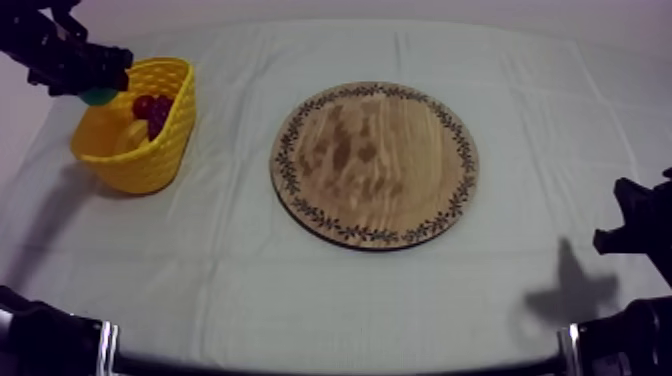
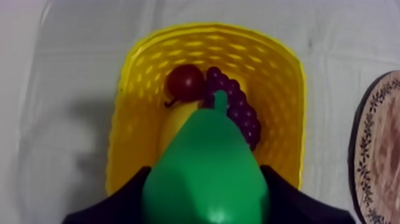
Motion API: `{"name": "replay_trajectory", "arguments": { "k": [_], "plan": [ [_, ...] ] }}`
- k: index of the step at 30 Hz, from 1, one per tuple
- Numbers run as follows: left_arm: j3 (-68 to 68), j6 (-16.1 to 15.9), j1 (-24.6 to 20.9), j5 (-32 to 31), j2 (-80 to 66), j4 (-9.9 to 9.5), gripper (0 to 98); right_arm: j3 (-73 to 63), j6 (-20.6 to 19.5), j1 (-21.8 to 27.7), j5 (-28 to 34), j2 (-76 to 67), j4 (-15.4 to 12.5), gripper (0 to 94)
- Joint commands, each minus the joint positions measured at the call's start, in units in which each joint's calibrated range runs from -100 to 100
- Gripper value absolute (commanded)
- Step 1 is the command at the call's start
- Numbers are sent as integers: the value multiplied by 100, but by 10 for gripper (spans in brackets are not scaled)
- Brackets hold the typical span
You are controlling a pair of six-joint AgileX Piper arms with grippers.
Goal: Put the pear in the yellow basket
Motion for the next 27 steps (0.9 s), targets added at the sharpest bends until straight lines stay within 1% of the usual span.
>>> {"name": "replay_trajectory", "arguments": {
  "k": [1, 3, 4, 5, 7, 8, 10, 13, 17, 19, 21, 24, 27],
  "plan": [
    [-8, -21, 14, 30, 6, 9, 439, 0, -2, 3, 2, -5, 2, 3],
    [-31, -44, 35, 117, 19, 15, 493, 0, -2, 3, 2, -5, 2, 3],
    [-59, -41, 48, 186, 29, 6, 542, 0, -2, 3, 2, -5, 2, 3],
    [-93, -23, 56, 249, 38, -11, 611, 0, -2, 3, 2, -5, 2, 3],
    [-180, 12, 70, 371, 63, -43, 780, 0, -2, 3, 2, -5, 2, 3],
    [-224, 27, 74, 415, 81, -56, 834, 0, -2, 3, 2, -5, 2, 3],
    [-288, 54, 79, 438, 115, -85, 898, 0, -2, 3, 2, -5, 2, 3],
    [-328, 96, 80, 370, 151, -134, 938, 0, -2, 3, 2, -5, 2, 3],
    [-344, 119, 67, 323, 171, -161, 954, 0, -2, 3, 2, -5, 2, 3],
    [-340, 125, 65, 275, 162, -165, 947, 0, -2, 3, 2, -5, 2, 3],
    [-330, 131, 63, 217, 135, -162, 881, 0, -2, 3, 2, -5, 2, 3],
    [-285, 132, 62, 66, 50, -158, 723, 0, -2, 3, 2, -5, 2, 3],
    [-207, 109, 58, -102, -98, -150, 614, 0, -2, 3, 2, -5, 2, 3]
  ]
}}
